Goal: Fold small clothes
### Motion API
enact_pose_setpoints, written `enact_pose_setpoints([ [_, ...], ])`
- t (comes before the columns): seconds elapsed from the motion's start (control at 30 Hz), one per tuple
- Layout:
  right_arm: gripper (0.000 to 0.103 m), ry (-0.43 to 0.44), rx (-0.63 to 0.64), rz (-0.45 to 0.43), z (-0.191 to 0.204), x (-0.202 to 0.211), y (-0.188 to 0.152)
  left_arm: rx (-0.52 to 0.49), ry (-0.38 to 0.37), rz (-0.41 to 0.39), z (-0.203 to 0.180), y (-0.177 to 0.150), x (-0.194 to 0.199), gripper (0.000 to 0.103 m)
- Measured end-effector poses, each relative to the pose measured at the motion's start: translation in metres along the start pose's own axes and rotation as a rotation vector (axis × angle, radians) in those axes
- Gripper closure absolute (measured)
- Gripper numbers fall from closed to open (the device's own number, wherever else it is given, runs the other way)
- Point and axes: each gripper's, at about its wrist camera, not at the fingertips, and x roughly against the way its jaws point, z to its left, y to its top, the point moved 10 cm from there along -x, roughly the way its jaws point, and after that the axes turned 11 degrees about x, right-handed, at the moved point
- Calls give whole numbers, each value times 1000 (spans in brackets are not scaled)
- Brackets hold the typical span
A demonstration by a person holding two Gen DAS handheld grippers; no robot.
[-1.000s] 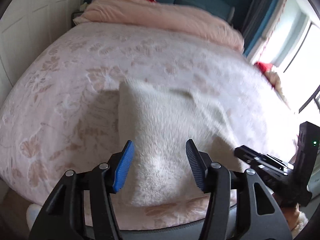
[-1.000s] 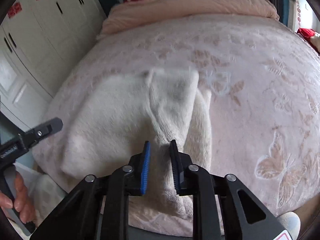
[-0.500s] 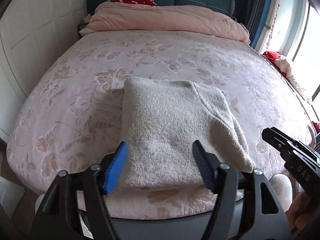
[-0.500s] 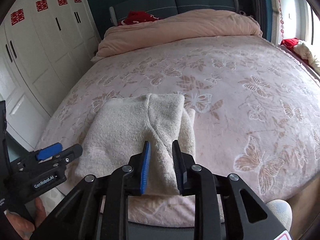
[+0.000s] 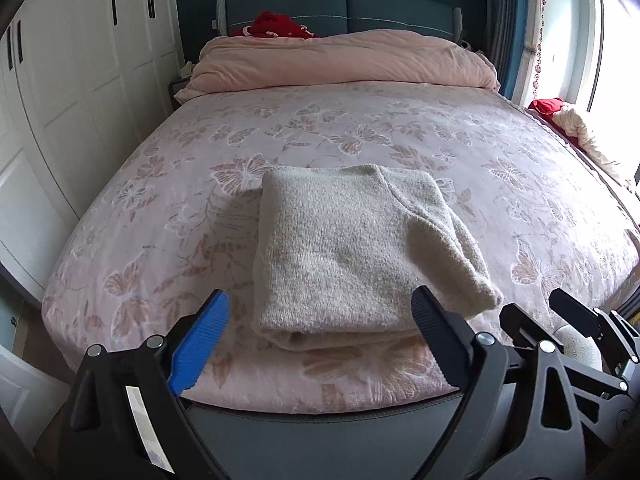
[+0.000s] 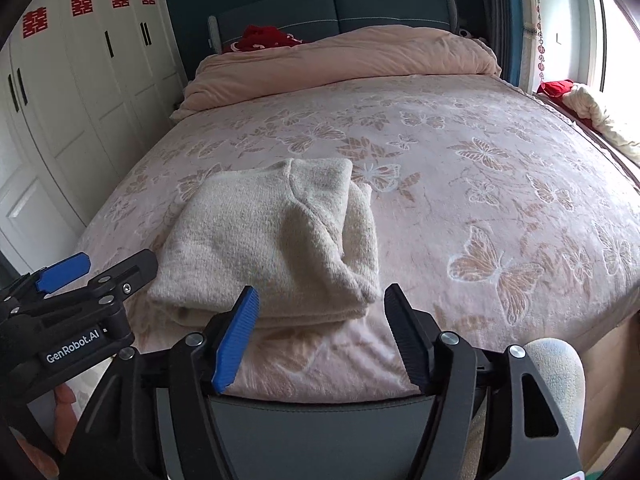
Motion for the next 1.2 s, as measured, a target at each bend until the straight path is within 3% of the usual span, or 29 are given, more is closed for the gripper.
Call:
enact_pose_setpoints([
  [0.5,37,0,15,54,10,-12,-21,4,60,-4,12,-24,-9,13],
  [0.93,37,33,8,70,12,-17,-24,19,55,17,15,-25,-14,13],
  [1.07,23,63,-16,55,-12,-38,-13,192,-66,110,40,-15,-36,5],
  [1.2,21,114,-148,155,-48,-94,-4,393,-79,170,86,3,-86,5],
])
